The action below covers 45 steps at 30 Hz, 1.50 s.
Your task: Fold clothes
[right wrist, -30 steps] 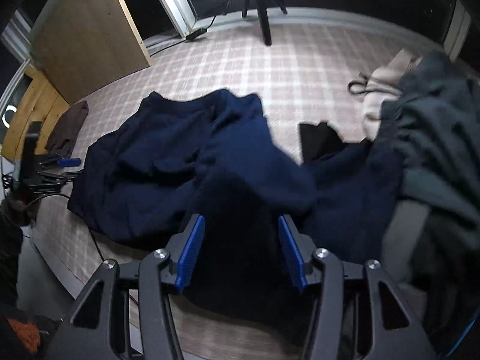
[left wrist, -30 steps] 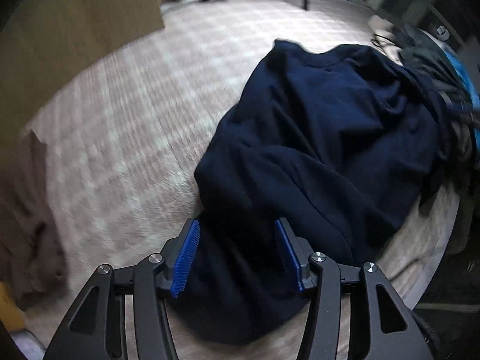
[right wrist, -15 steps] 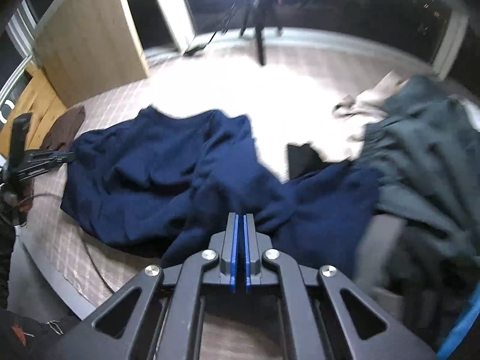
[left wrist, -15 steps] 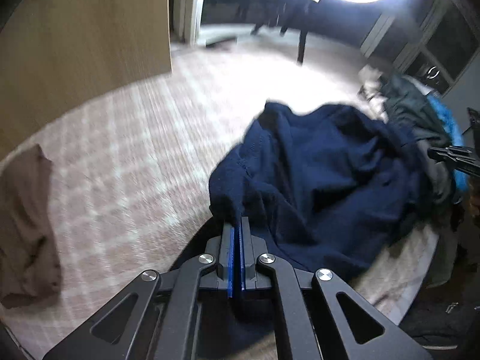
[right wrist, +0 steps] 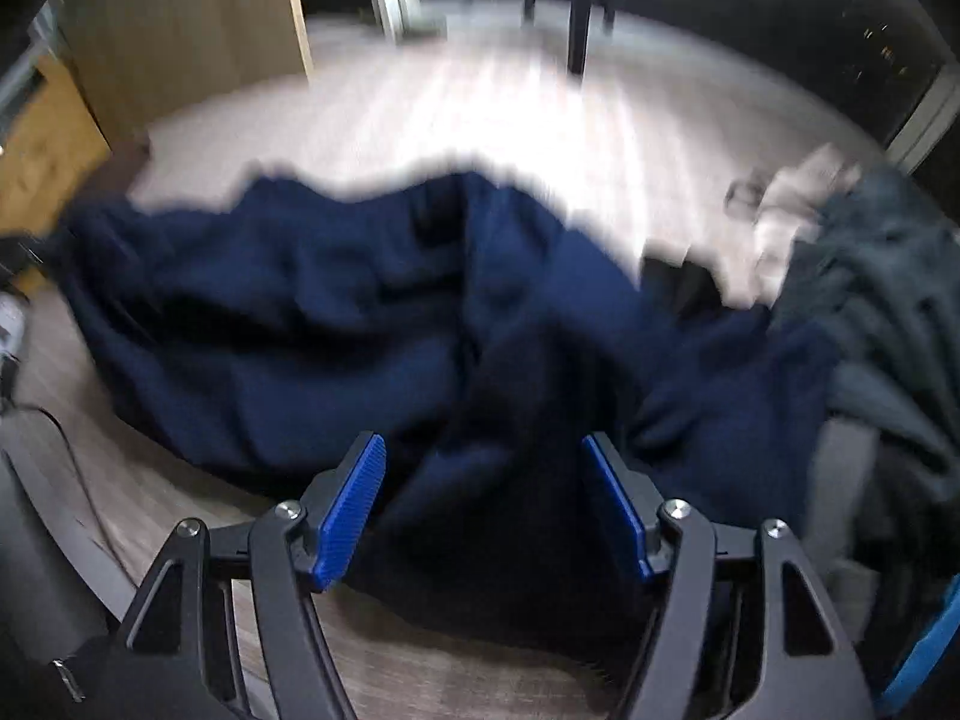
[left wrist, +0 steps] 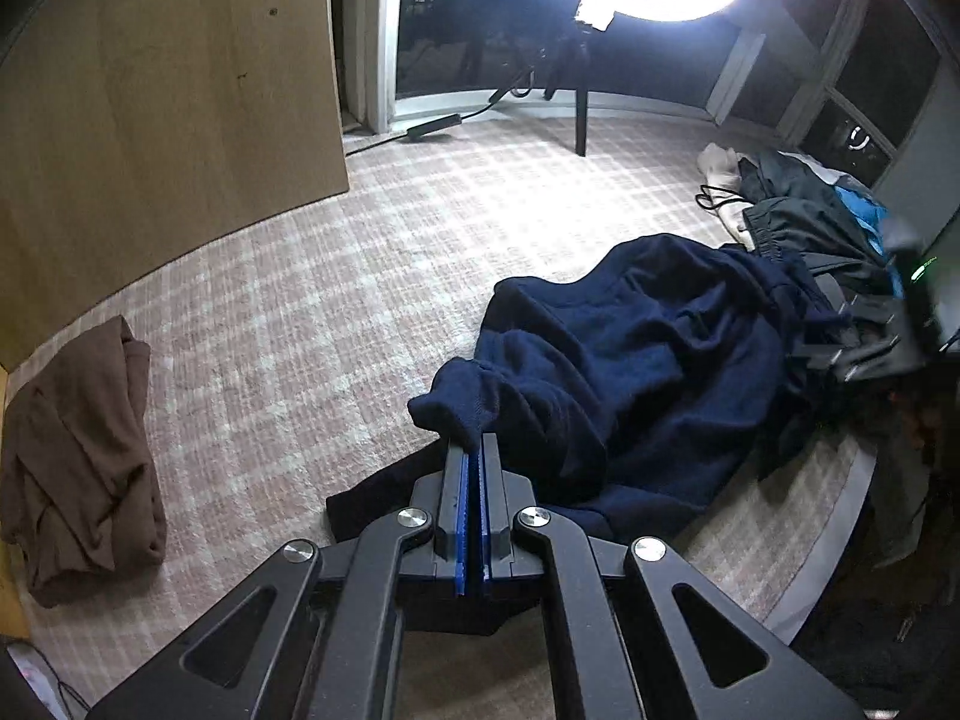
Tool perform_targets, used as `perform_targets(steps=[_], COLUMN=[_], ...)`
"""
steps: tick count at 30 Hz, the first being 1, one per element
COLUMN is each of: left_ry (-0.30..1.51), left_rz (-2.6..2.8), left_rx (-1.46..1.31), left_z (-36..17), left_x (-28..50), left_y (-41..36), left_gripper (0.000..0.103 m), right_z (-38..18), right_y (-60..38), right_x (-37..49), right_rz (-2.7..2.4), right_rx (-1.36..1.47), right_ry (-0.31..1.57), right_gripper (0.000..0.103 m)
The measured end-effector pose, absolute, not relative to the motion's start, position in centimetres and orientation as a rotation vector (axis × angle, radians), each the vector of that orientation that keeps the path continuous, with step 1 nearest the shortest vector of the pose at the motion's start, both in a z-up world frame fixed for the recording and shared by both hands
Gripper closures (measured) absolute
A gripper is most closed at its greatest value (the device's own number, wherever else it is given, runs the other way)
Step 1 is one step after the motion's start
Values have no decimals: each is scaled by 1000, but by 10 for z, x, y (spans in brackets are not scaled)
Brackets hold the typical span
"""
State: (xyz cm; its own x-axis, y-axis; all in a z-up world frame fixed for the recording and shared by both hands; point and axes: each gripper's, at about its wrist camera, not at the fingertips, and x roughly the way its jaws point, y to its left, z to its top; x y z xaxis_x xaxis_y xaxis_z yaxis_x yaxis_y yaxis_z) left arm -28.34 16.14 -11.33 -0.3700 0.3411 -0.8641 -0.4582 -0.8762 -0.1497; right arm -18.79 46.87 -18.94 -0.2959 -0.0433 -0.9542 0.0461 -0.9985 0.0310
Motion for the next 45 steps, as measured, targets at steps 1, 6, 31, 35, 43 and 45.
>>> perform_targets(steps=[1,6,31,35,43,45], left_ry=[142,124,360,452,613,602], left_rz=[2263,2333,2249,2131,1821,1766], left_rx=[-1385,-1302,-1625,-1465,-1391,-1403], left_z=[-114,-81,-123,-110,-149,-161], left_x=[-284,-280,-217,-216,-200,-193], left_y=[158,138,66,121,214,231], left_gripper=[101,101,99,88,73,73], right_z=[-191,-155,-113,-93,-136,-148], right_y=[476,528,638,584,508,502], right_x=[-187,-172,-117,-116,-104,-103], right_rz=[-2491,-2583,-2812,-2683,-2384,-2332], right_rx=[1834,1722,1799,1607,1651,1688], right_ry=[-5,-211,-207,-70,15,-23], right_gripper=[54,96,77,76,68,68])
